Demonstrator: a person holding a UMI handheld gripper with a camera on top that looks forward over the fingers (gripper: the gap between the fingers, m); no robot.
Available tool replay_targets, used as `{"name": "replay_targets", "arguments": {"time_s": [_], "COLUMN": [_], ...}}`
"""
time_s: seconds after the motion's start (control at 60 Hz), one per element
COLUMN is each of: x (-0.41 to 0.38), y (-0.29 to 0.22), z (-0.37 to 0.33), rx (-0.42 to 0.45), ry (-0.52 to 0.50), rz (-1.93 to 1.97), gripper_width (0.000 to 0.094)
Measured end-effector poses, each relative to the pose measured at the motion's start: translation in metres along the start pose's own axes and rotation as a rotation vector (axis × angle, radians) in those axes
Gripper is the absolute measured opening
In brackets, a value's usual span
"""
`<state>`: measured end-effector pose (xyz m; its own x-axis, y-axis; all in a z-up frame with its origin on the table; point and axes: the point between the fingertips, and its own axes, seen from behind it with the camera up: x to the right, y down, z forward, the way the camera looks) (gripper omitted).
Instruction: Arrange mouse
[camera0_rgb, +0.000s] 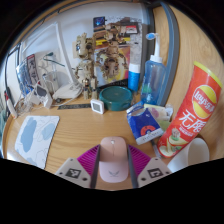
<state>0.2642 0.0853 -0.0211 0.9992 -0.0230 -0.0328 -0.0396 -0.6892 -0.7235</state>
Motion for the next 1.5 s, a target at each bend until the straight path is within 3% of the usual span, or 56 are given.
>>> {"name": "replay_targets", "arguments": {"time_s": [0.017, 0.117, 0.267, 0.45, 0.583, 0.783, 0.917, 1.05, 1.3, 1.417, 1.5], "x": [0.001, 0.002, 0.002, 0.0, -0.026, -0.117, -0.187, -0.246, -0.298, -0.305, -0.305], "y": [0.0, 0.002, 0.004, 0.003, -0.066, -0.196, -0.233, -0.199, -0.055, -0.01, -0.01], "z": [0.0, -0.001, -0.001, -0.005, -0.049, -0.126, -0.136, -0.095, -0.001, 0.016, 0.015], "rx": [0.0, -0.01, -0.045, -0.11, 0.002, 0.235, 0.292, 0.203, -0.088, -0.16, -0.139], "ry": [0.007, 0.015, 0.042, 0.093, 0.157, 0.143, 0.098, 0.052, 0.025, 0.027, 0.037], "rz": [0.002, 0.005, 0.025, 0.04, 0.068, 0.068, 0.045, 0.025, -0.003, -0.034, -0.043], "gripper_width": [0.0459, 0.041, 0.0262, 0.0256, 0.0256, 0.0256, 0.0256, 0.0254, 0.0255, 0.0269, 0.0298]}}
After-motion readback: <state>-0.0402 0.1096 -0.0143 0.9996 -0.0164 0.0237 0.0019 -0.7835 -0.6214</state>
